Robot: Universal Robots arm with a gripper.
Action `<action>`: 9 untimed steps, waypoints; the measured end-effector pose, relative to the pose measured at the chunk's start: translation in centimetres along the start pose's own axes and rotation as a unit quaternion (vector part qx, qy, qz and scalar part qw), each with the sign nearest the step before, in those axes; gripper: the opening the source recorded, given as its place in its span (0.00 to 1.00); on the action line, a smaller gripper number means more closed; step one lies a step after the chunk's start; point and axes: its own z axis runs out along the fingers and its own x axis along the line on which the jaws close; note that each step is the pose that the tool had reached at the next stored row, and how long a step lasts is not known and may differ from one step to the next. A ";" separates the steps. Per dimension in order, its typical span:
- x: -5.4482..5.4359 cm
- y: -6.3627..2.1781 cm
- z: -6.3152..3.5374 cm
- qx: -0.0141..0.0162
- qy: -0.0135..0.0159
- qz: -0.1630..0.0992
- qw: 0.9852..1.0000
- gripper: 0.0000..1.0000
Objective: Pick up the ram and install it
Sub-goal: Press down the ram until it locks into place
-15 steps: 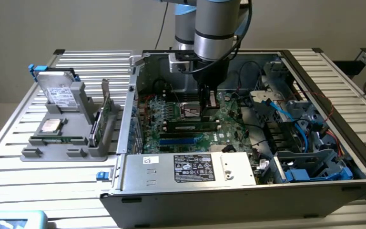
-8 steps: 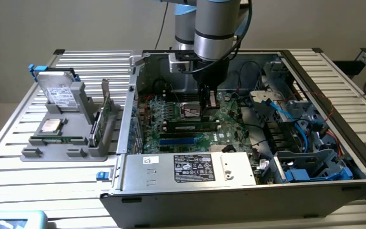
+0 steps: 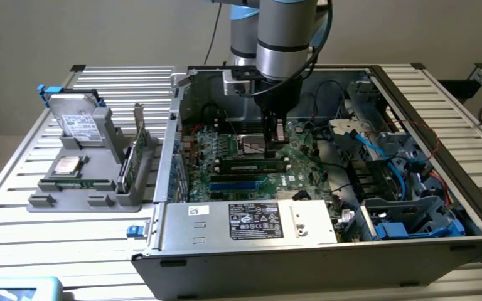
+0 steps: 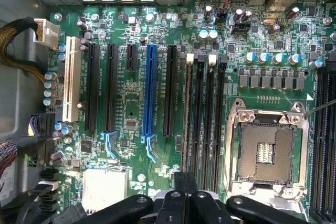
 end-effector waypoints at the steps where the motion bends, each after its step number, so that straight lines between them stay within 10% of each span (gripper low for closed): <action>1: 0.0 -0.02 0.01 0.000 0.000 0.004 1.000 0.11; 7: -0.1 -0.15 0.29 -0.002 0.002 0.022 1.000 0.11; 9: -0.2 -0.16 0.38 -0.002 0.007 0.022 1.000 0.11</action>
